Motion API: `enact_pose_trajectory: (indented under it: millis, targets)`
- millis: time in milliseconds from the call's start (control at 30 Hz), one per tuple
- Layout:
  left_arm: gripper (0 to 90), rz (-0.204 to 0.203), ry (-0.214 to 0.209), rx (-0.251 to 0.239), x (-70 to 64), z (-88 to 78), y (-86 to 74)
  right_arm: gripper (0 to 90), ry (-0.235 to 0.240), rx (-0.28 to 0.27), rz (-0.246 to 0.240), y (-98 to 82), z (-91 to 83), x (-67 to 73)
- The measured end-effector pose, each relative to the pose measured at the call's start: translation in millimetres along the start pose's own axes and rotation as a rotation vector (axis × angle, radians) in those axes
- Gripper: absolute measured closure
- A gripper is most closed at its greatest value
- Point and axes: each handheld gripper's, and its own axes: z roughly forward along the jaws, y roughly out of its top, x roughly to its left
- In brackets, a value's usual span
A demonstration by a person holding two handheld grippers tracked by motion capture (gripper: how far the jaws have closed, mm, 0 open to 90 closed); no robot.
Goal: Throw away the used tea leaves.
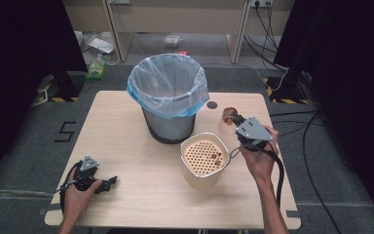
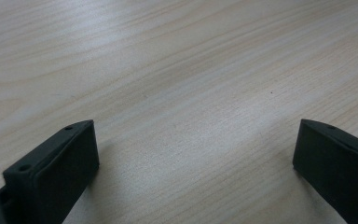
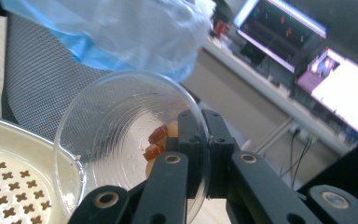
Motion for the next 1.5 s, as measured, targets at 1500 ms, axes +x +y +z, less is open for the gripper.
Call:
enact_pose_trajectory:
  millis: [1500]
  targets:
    - [0.0,0.0,0.0,0.0,0.0,0.0,0.0,88.5,-0.236,-0.182,-0.728,21.5,4.7,87.7]
